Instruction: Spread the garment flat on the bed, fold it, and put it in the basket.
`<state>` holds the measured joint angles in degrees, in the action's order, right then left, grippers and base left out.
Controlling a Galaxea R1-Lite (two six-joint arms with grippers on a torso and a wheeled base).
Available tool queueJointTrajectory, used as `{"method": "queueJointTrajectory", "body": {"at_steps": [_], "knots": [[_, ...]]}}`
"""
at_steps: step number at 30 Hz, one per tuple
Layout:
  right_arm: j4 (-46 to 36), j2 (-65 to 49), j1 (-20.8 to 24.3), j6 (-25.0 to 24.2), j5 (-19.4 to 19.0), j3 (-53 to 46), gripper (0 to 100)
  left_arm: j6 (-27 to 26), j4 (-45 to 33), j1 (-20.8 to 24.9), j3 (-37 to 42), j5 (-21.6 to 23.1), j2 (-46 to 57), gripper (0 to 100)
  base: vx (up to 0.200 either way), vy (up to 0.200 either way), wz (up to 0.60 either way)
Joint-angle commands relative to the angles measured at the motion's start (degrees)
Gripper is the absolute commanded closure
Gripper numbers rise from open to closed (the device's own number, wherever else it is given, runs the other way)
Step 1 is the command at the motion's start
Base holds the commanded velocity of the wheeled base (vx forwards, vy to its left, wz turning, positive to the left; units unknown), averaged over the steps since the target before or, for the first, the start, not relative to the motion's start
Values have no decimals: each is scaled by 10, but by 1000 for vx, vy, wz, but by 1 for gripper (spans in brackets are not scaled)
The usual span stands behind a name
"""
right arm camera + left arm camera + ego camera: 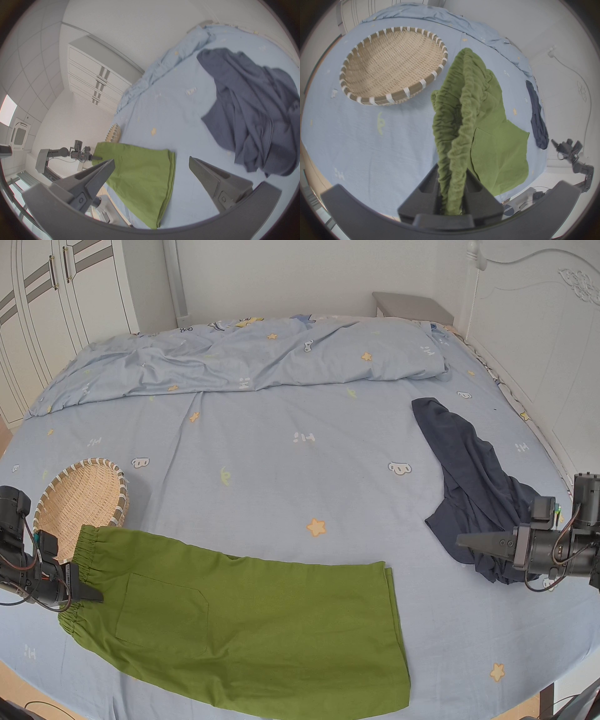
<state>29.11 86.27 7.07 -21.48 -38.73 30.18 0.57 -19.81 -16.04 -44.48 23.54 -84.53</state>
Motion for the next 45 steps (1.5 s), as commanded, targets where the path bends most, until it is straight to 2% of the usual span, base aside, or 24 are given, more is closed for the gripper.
{"method": "queueJointTrajectory", "body": {"at_steps": [1, 5, 6, 8, 9, 11, 14, 15, 16, 17, 18, 19, 21, 29, 34, 39, 43, 45], "knots": [[3, -32, 0, -7, 1, 19, 0, -9, -19, 11, -21, -27, 44, 100, 0, 0, 0], [3, -31, -1, -7, 1, 16, 0, -3, -32, 30, -39, -52, 53, 100, 0, 0, 0], [2, -32, -5, -7, 2, 17, 0, 6, -63, 58, -70, -72, 60, 100, 0, 0, 0], [2, -32, -7, -7, 4, 19, 0, 21, -92, 98, -101, -85, 64, 100, 0, 0, 0], [2, -32, -7, -7, 4, 19, 0, 21, -92, 98, -101, -85, 64, 100, 0, 0, 0], [2, -33, -14, -7, 6, 20, 0, 69, -123, 175, -140, -114, 62, 100, 0, 0, 0], [2, -33, -15, -7, 7, 20, 0, 121, -127, 250, -161, -149, 61, 100, 0, 0, 0], [2, -33, -15, -7, 7, 20, 0, 121, -127, 250, -161, -149, 61, 100, 0, 0, 0], [2, -33, -18, -7, 7, 21, 0, 149, -127, 297, -169, -181, 55, 100, 0, 0, 0], [2, -33, -18, -7, 7, 21, 0, 151, -127, 300, -170, -183, 55, 100, 0, 0, 0], [2, -33, -21, -6, 7, 21, 0, 173, -128, 340, -177, -216, 44, 100, 0, 0, 0], [2, -33, -21, -6, 7, 21, 0, 175, -128, 345, -177, -220, 43, 100, 0, 0, 0], [2, -33, -21, -6, 7, 21, 0, 210, -135, 391, -192, -249, 29, 100, 0, 0, 0], [2, -33, -20, -7, 7, 20, 0, 311, -218, 476, -280, -256, -26, 100, 0, 0, 0], [2, -33, -20, -6, 7, 20, 0, 350, -215, 509, -298, -256, -57, 100, 0, 0, 0], [2, -33, -19, -6, 15, 20, 0, 392, -212, 562, -315, -256, -100, 100, 0, 0, 0], [2, -33, -18, -6, 16, 20, 0, 412, -206, 579, -324, -256, -113, 100, 0, 0, 0], [2, -33, -18, -6, 17, 20, 0, 440, -204, 595, -338, -256, -123, 100, 0, 0, 0]]}}
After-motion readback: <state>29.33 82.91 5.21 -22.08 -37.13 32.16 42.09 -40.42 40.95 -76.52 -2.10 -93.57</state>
